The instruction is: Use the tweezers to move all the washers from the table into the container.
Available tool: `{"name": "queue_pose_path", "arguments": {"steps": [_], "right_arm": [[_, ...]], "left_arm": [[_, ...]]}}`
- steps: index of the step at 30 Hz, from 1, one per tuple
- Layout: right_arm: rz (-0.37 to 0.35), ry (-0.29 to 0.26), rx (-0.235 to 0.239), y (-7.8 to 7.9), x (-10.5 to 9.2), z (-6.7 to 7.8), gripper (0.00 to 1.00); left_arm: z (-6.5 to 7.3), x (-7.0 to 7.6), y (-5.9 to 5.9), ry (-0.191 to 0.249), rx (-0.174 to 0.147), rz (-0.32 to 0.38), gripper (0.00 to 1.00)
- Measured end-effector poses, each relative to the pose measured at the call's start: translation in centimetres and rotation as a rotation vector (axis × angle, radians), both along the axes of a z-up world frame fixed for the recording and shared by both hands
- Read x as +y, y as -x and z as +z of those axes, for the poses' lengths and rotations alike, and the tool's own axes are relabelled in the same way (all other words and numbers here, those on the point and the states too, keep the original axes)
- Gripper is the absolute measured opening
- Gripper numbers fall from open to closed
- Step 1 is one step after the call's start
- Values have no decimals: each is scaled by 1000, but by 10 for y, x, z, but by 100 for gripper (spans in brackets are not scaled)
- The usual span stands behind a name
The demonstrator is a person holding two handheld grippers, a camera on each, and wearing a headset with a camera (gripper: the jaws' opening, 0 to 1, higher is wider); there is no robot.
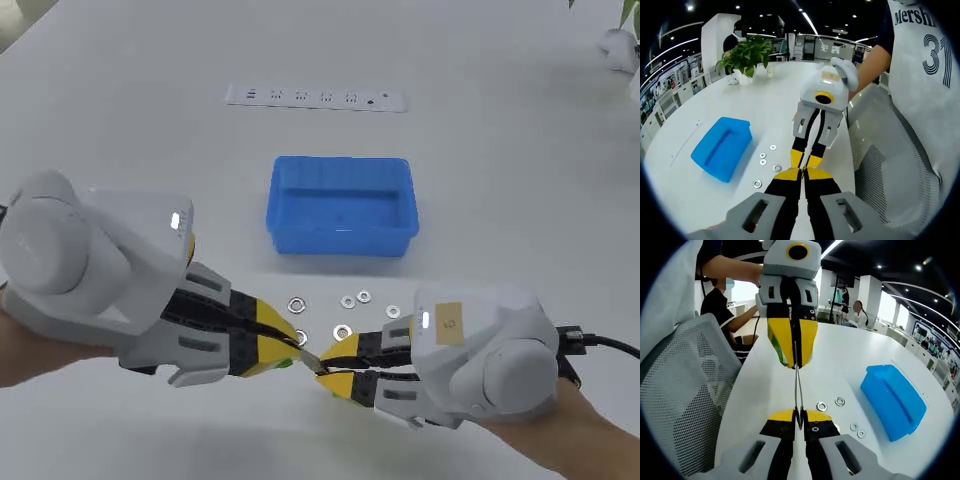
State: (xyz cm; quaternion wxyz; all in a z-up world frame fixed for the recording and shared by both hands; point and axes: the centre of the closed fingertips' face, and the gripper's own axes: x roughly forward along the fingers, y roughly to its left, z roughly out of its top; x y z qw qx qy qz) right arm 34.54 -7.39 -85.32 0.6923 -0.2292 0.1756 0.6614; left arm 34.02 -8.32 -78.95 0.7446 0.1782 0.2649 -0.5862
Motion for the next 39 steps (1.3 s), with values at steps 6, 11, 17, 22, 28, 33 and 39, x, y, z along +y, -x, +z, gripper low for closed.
{"name": "queue_pose_path", "arguments": {"steps": [6,11,17,22,28,33,39], "right_arm": [[-6,-14,8,-2,2,1,6],[9,3,-7,-1,3,0,7],[4,-3,3,-3,3,1,7],[10,2,0,-2,3,1,7],[7,1,6,-3,5,0,7],[10,3,5,-2,5,0,7],[7,0,8,-3,5,1,7]], "left_arm": [[3,-11,-3,29,-43,12,6],[3,-10,-2,-12,-47,2,6],[7,-9,-5,-25,-76,-11,6],[8,-11,-4,-39,-64,-40,6],[11,-15,-7,-62,-67,-75,7],[7,-13,-6,-94,-56,-92,6],[6,-12,-6,-103,-73,-109,5]]}}
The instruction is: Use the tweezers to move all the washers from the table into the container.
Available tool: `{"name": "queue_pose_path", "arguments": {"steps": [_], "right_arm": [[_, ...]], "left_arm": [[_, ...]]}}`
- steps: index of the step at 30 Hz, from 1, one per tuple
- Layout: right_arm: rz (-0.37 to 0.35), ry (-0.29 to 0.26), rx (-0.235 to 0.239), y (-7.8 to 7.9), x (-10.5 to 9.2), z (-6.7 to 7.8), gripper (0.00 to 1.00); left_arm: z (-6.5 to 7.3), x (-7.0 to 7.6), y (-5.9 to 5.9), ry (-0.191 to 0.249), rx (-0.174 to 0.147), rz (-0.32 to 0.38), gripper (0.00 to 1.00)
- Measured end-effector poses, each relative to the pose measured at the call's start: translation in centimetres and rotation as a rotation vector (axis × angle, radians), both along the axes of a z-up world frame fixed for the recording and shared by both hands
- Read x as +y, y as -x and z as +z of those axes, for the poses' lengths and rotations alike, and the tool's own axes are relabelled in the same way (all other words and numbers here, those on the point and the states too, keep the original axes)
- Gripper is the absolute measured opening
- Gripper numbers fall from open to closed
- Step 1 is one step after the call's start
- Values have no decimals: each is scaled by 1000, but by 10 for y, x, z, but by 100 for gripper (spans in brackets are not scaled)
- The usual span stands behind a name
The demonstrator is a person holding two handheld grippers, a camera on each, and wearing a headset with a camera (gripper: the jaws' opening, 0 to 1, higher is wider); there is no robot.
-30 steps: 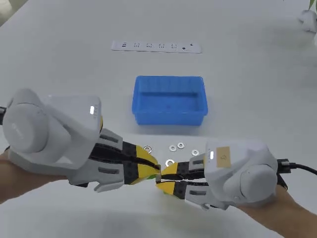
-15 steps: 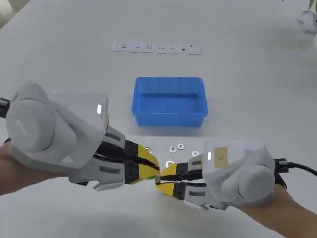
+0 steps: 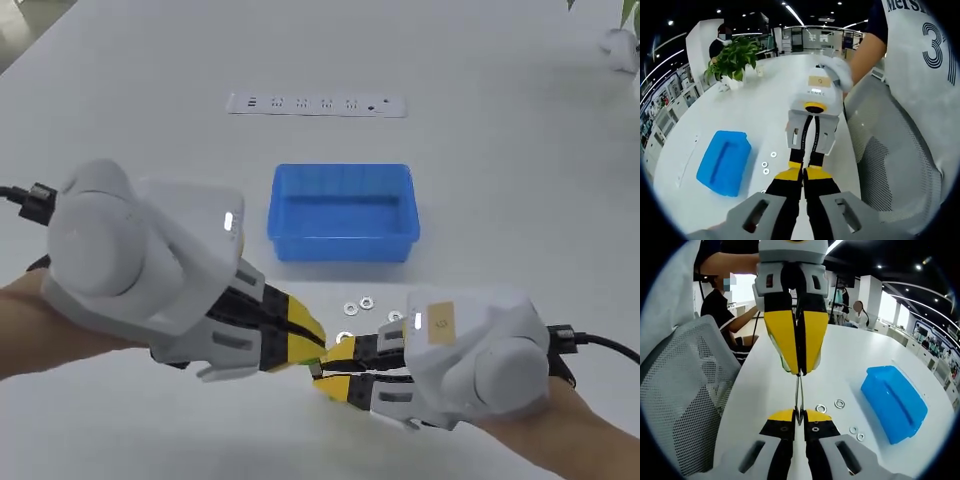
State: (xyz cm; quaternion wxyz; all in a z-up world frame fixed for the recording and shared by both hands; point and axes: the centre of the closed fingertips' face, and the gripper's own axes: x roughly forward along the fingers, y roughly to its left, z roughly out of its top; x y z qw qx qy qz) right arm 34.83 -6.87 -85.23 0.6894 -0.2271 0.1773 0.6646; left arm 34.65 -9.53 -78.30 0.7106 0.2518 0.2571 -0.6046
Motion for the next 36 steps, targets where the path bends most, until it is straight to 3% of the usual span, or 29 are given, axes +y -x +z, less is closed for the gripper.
{"name": "queue_pose_path", "arguments": {"steps": [6,11,20,36], "right_arm": [[-12,-1,-2,-1,-1,0,7],[-22,-15,-1,-1,-1,5,8],[-8,-35,-10,3,7,14,10],[9,-75,-25,10,28,30,13]], "left_arm": [[0,-1,1,2,-24,-19,5],[4,0,1,11,-21,-10,5],[14,3,6,21,-44,-43,5],[27,21,15,60,-69,-28,5]]}}
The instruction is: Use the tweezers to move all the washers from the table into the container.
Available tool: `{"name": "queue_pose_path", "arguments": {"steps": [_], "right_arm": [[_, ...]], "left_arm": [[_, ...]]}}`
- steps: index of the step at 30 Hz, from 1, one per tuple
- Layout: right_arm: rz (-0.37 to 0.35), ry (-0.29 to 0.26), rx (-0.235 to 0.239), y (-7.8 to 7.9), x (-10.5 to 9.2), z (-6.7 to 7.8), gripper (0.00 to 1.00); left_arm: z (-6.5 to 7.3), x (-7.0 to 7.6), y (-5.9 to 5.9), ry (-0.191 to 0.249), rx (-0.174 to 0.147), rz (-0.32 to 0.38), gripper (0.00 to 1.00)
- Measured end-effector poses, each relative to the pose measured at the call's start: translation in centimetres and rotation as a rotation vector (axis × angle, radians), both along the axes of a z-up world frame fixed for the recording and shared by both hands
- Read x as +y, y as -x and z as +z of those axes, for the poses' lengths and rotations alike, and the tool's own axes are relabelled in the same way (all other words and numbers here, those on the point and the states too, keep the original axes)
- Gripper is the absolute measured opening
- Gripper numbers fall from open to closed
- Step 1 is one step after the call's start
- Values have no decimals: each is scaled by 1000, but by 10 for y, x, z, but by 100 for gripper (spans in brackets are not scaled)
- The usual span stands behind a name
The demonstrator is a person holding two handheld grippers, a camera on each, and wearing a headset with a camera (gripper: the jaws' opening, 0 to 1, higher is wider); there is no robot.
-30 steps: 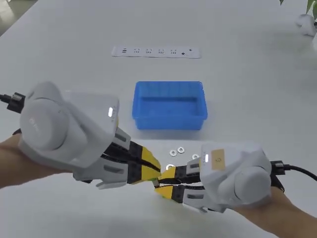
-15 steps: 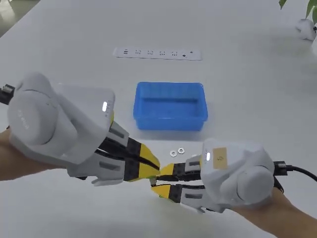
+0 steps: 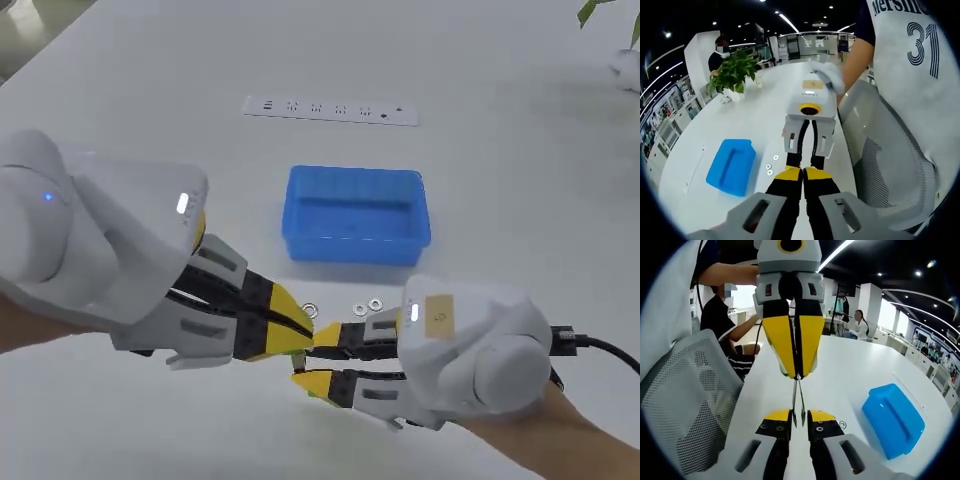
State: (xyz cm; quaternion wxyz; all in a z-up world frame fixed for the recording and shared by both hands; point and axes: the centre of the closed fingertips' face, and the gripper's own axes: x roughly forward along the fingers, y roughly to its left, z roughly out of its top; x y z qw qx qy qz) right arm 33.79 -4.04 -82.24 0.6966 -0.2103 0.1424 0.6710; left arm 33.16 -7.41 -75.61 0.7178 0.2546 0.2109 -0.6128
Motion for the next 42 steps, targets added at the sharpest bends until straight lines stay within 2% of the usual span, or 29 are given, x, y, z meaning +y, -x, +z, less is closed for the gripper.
{"name": "queue_pose_path", "arguments": {"steps": [7,8,18,28,42], "right_arm": [[15,5,-9,1,5,1,12],[17,4,-10,1,6,1,12],[1,25,-29,-17,5,-2,12],[-7,59,-40,-28,4,-13,12],[-26,70,-32,-38,5,-22,12]], "left_arm": [[1,7,-3,23,-3,24,5],[1,7,-3,30,5,27,5],[-1,7,-20,48,12,30,5],[-11,6,-33,49,22,32,5],[-20,9,-43,63,44,53,5]]}}
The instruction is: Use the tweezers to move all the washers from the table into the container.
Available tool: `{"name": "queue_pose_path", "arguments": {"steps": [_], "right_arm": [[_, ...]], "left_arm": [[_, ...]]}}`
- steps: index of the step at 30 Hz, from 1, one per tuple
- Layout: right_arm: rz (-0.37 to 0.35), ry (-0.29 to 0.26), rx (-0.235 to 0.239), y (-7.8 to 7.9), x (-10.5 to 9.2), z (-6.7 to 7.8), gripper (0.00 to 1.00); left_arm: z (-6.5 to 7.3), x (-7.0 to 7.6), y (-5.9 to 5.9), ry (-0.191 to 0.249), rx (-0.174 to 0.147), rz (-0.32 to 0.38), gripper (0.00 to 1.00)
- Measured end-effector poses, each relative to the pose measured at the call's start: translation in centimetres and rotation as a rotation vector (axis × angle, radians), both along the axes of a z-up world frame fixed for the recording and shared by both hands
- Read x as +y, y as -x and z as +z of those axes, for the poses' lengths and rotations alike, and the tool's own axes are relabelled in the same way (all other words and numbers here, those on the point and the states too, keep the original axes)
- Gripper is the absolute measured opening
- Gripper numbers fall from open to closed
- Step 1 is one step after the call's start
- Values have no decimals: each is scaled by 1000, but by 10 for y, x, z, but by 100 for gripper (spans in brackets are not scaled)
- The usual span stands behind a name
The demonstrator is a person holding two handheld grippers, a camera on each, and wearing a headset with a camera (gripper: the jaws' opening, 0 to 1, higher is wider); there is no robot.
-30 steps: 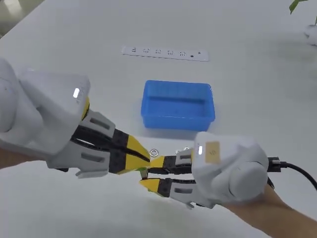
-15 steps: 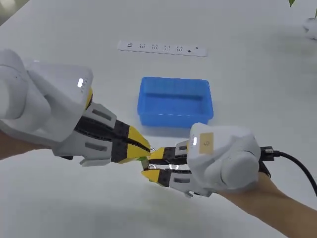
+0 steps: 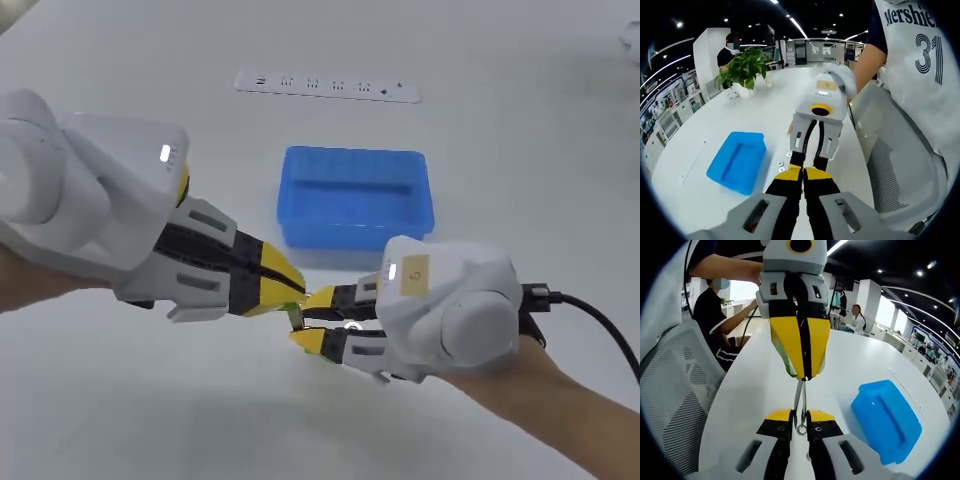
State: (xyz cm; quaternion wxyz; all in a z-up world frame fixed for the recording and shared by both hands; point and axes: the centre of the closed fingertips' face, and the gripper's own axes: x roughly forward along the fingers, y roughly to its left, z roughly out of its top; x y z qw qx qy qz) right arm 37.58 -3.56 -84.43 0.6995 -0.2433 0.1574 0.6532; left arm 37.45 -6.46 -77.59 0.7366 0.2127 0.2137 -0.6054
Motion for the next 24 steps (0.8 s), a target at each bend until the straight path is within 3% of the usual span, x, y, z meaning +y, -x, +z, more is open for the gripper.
{"name": "queue_pose_path", "arguments": {"steps": [12,24], "right_arm": [[-11,3,14,-2,0,-5,12],[-18,6,29,-1,-1,-6,11]], "left_arm": [[-5,1,-3,14,21,14,5],[-4,-2,-2,33,62,11,5]]}}
